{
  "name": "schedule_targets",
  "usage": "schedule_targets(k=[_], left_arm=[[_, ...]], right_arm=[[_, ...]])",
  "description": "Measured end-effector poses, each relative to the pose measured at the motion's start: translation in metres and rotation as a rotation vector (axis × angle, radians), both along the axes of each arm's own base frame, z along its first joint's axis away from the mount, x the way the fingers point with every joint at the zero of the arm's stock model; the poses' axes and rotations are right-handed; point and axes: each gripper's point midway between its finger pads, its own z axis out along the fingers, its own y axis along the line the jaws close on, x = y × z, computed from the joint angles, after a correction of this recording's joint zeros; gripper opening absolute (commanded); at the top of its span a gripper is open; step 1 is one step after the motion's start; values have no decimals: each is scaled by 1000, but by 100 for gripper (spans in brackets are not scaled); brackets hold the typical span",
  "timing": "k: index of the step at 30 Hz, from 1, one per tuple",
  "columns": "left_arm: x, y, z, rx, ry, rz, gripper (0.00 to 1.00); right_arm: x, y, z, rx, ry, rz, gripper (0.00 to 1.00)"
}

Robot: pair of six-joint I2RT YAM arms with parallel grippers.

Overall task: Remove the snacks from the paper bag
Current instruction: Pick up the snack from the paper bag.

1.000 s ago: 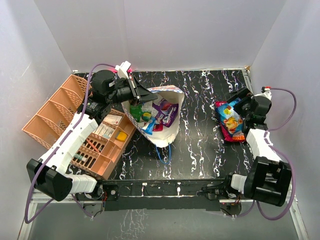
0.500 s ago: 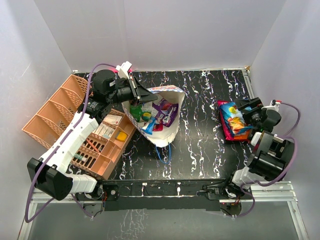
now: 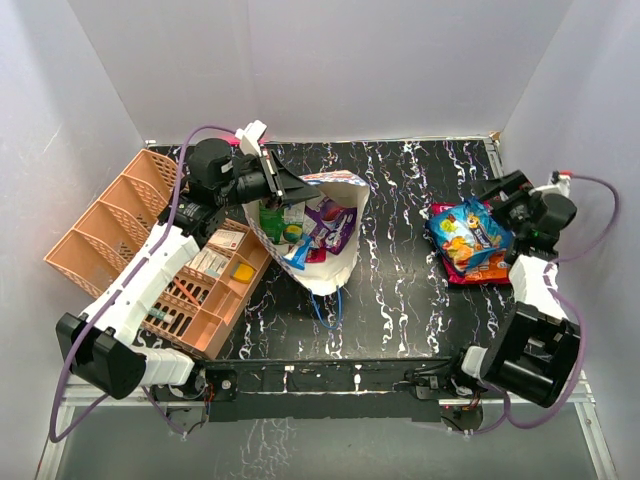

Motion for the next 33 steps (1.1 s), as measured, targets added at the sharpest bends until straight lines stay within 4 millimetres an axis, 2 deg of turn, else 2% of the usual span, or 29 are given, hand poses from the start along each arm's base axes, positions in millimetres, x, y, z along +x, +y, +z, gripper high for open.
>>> schedule_targets(k=[2,4,7,10,14,16,18,20,27,33], left_arm=[[-2,-5,2,-9,0,-11,0],[-6,-9,2,-15,3,-23,0],[-6,-11,1,-16,6,-19,0],[-4,-11,1,-13,3,0,0],[-1,-8,3,-9,-8,23,0],[-2,-7,4,-7,-10,25,0],[-3,-7,4,-6,-11,25,0],[-3,-7,3,-4,-9,26,0],[-4,-6,-1,11,0,24,0],[-8,-4,-4,26,3,20,0]], right_arm=[[8,22,19,-29,-21,59,98],[15,56,31,-42,-34,153,98],[15,127,40,-54,-29,345,98],[-1,189,47,-66,-25,520,97],[-36,242,64,-99,-58,677,98],[-53,257,74,-117,-90,727,98],[-63,263,80,-139,-120,737,99],[-65,258,75,-156,-109,698,100],[-52,223,2,-223,133,506,100],[-48,185,-32,-321,262,325,100]])
